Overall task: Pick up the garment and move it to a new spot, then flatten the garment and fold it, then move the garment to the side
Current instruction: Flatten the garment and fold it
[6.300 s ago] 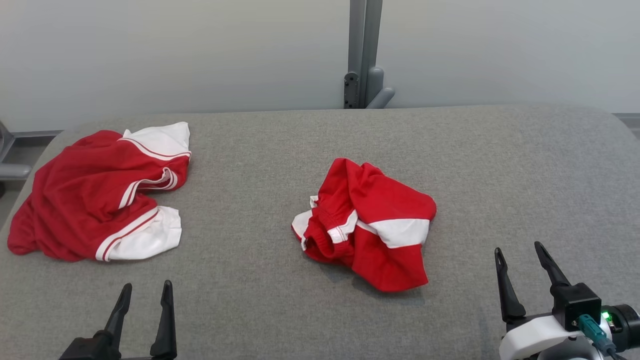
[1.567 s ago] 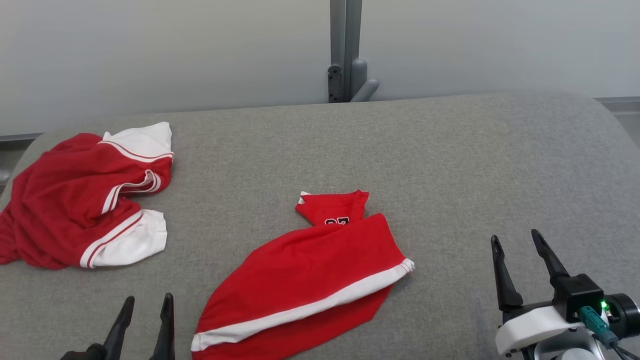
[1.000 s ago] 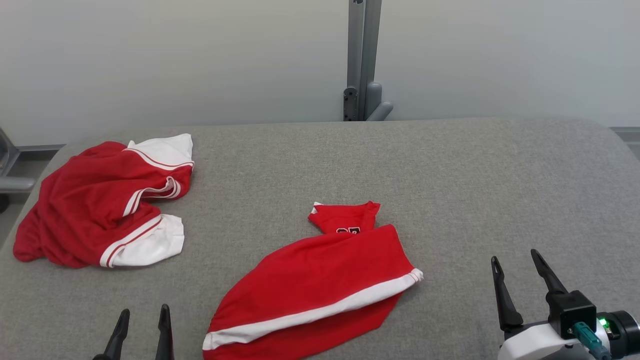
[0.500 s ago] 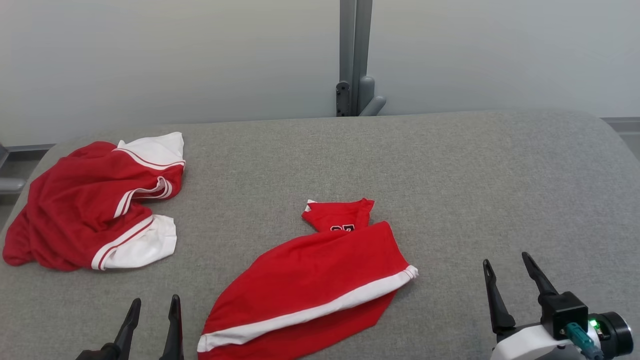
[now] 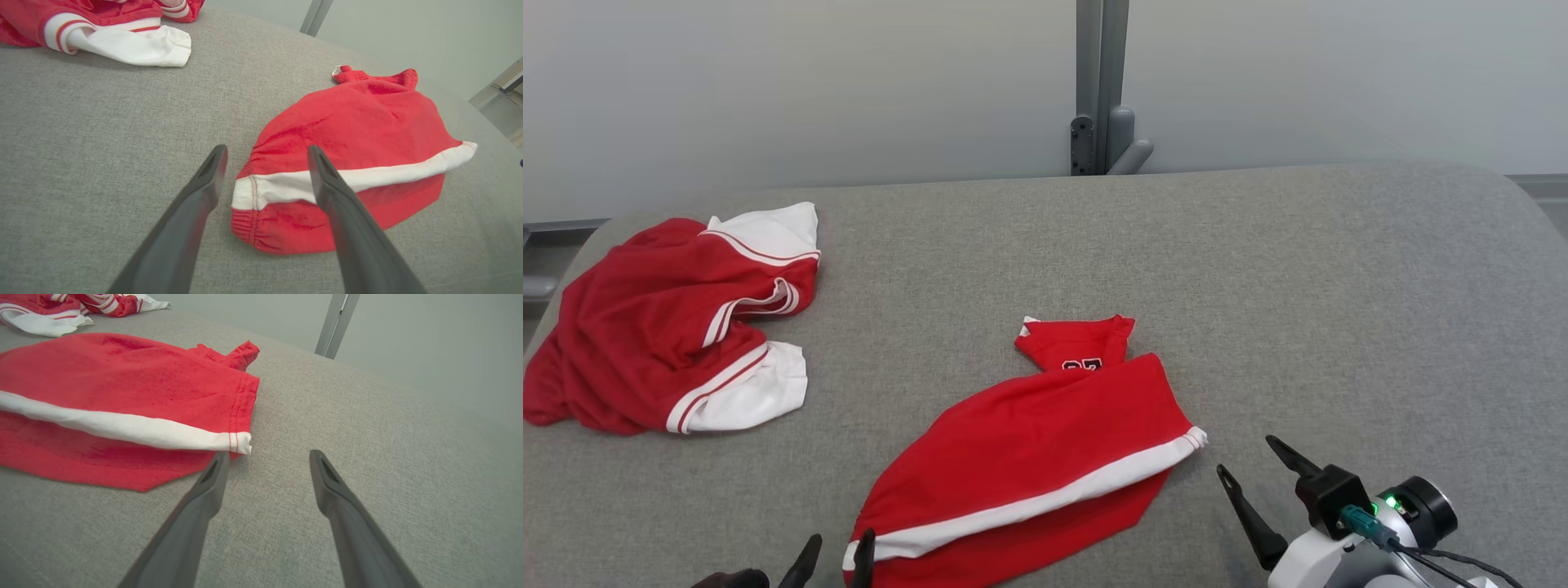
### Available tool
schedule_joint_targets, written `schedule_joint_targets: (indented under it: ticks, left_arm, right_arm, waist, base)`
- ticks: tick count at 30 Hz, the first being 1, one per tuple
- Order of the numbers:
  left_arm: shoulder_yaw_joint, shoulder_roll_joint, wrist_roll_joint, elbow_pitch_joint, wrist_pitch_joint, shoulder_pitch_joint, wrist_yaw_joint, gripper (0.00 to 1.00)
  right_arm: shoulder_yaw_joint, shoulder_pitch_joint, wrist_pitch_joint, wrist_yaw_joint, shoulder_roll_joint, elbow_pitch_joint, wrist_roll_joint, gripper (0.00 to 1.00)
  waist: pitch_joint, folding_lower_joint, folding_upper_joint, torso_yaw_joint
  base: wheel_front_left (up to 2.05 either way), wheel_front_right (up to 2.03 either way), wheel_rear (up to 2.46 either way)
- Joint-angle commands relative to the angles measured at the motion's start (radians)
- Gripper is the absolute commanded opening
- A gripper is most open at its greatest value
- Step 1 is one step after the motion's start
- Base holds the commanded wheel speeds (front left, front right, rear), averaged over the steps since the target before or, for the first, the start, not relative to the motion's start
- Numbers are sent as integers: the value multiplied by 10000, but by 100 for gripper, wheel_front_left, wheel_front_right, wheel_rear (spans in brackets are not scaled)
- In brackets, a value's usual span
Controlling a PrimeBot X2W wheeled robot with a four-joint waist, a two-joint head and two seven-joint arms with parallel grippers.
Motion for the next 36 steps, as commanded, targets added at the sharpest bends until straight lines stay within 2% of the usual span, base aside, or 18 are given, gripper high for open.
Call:
schedule_joint_targets:
  ticks: [1, 6, 16, 25, 36]
  left_arm:
    - [-143, 126, -337, 10, 223, -188, -27, 100]
    - [-515, 195, -1175, -121, 877, -474, -28, 100]
    - [-1106, 591, -2244, -497, 1648, -778, -28, 100]
    - [-1595, 862, -2915, -633, 1934, -857, -28, 100]
    - [-2151, 1054, -3519, -608, 1662, -1067, -28, 100]
  right_arm:
    - [311, -322, 78, -17, -141, 167, 214, 100]
    - [1176, -1107, 314, -17, -429, 610, 810, 100]
    - [1932, -2003, 309, -17, -469, 1258, 1425, 100]
    - [2282, -2232, 114, -17, -384, 1894, 1870, 100]
    - [2543, -2450, -49, -17, -312, 2287, 2169, 100]
  waist:
    - [88, 0, 7, 57]
    - [435, 0, 7, 146]
    - [936, 0, 7, 444]
    - [1047, 0, 7, 593]
    - [1090, 0, 7, 451]
  base:
    - [0, 0, 0]
    - [0, 0, 0]
    - [0, 0, 0]
    - [0, 0, 0]
    - [0, 0, 0]
